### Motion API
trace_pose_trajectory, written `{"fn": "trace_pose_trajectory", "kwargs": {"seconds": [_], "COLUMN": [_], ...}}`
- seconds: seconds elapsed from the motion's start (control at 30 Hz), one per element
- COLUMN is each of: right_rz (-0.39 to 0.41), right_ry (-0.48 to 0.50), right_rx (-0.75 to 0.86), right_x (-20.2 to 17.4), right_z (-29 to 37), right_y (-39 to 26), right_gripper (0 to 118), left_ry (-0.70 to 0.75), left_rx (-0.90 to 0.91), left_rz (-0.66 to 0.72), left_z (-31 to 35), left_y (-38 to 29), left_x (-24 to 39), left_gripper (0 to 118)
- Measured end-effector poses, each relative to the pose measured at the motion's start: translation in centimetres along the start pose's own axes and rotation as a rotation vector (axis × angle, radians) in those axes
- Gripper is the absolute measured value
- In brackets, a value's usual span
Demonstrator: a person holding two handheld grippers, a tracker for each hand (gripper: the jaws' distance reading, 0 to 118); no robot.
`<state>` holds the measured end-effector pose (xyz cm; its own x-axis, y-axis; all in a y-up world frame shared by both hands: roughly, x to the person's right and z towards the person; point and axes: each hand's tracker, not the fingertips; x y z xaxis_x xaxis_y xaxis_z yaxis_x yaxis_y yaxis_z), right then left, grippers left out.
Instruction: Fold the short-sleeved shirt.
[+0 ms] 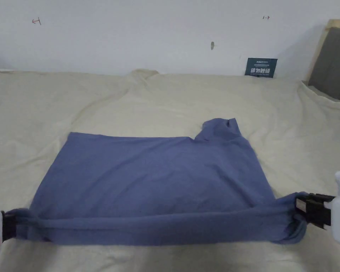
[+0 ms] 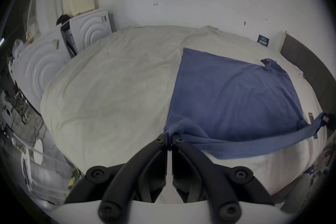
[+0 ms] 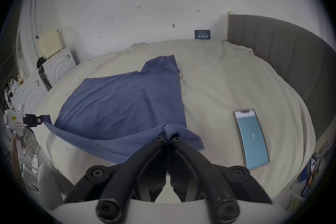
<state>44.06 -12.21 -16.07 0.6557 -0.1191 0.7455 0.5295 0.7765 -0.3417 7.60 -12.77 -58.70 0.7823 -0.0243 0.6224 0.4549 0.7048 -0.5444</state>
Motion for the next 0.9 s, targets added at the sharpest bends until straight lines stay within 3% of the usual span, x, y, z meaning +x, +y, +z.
{"fn": "trace_pose_trajectory", "kwargs": {"seconds": [0.2,0.23,0.37,0.4,0.43,0.5,0.53,0.57,0.7,0.77,0.8,0.87,0.9], "right_rz": [-0.042,-0.049,-0.107,-0.110,-0.123,-0.197,-0.217,-0.248,-0.172,-0.143,-0.136,-0.163,-0.214], "right_ry": [-0.019,-0.071,-0.036,-0.041,-0.047,-0.042,-0.024,0.012,-0.017,0.013,0.034,0.076,0.103], "right_rx": [-0.041,-0.060,-0.112,-0.112,-0.112,-0.094,-0.088,-0.062,-0.010,0.002,-0.008,-0.008,-0.003], "right_x": [0.1,0.1,1.0,1.2,1.3,2.0,2.4,2.1,1.2,0.7,0.5,-0.4,-0.6], "right_z": [-7.4,-8.3,-11.7,-11.8,-11.8,-10.6,-10.2,-9.4,-4.6,-2.4,-1.7,-0.4,0.1], "right_y": [3.9,4.0,3.8,3.7,3.6,3.3,3.1,2.8,1.6,0.7,0.3,-1.3,-2.1], "right_gripper": [1,1,1,5,26,83,95,95,95,93,82,5,0], "left_ry": [0.043,0.062,0.058,0.059,0.058,0.030,0.005,-0.017,-0.060,-0.079,-0.075,-0.059,-0.032], "left_rx": [-0.076,-0.125,-0.147,-0.147,-0.146,-0.091,-0.057,-0.069,-0.039,0.025,0.021,-0.008,-0.018], "left_rz": [-0.051,-0.062,-0.027,-0.032,-0.036,-0.037,-0.017,0.002,0.083,0.121,0.148,0.151,0.157], "left_z": [-7.1,-8.2,-10.5,-10.6,-10.5,-9.3,-8.8,-8.1,-4.2,-2.0,-1.1,-0.2,0.2], "left_y": [3.7,3.9,3.9,3.7,3.5,3.2,3.2,3.1,1.6,0.2,-0.7,-2.4,-3.4], "left_x": [1.8,1.9,1.5,1.4,1.3,0.7,0.4,0.0,-1.1,-1.5,-1.7,-1.7,-1.6], "left_gripper": [4,4,8,17,42,83,109,118,117,104,93,41,10]}}
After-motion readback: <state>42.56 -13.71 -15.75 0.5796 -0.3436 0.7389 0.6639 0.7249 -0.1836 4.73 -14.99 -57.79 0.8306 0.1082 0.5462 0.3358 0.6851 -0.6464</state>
